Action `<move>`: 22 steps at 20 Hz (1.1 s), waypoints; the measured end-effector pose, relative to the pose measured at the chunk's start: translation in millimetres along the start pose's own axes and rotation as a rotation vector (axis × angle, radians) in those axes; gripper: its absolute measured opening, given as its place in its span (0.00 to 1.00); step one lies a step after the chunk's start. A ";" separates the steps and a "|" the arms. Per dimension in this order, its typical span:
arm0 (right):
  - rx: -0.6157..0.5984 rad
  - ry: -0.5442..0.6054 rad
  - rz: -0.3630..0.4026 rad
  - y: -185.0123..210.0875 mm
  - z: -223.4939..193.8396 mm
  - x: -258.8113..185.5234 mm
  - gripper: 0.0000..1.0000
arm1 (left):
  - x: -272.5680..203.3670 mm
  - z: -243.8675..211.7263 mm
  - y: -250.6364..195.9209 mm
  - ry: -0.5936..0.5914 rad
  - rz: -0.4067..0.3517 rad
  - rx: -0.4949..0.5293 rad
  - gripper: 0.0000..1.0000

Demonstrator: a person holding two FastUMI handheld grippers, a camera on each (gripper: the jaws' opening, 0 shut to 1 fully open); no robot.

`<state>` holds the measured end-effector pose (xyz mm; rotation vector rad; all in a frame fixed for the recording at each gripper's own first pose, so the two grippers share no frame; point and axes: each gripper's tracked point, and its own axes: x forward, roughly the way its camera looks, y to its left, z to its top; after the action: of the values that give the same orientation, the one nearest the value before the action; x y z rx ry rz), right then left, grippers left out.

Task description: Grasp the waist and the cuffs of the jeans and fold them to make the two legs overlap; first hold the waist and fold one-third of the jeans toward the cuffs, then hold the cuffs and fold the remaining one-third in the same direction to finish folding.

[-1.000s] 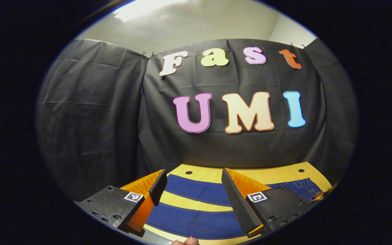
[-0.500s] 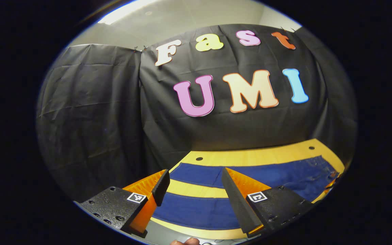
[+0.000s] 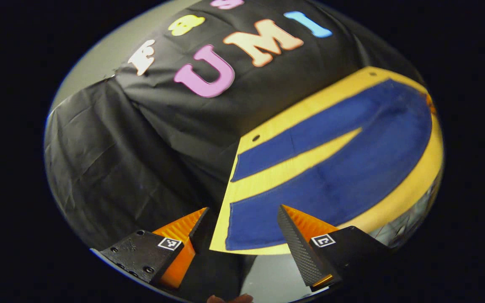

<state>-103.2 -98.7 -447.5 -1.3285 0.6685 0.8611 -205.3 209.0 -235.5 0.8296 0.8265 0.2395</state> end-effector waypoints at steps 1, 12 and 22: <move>-0.005 0.023 0.018 4.5 -1.2 0.3 0.04 | 7.3 -15.5 -3.8 0.038 -0.031 0.046 0.96; -0.008 0.131 0.068 8.7 -1.4 3.3 0.03 | 52.9 -98.9 -26.5 0.101 -0.238 0.651 0.95; 0.002 0.159 0.058 6.6 0.2 2.9 0.04 | 91.0 -122.2 -40.4 0.134 -0.287 0.752 0.92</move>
<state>-107.2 -97.9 -453.5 -1.3913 0.8353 0.8058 -238.3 294.8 -363.5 1.3850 1.1720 -0.2975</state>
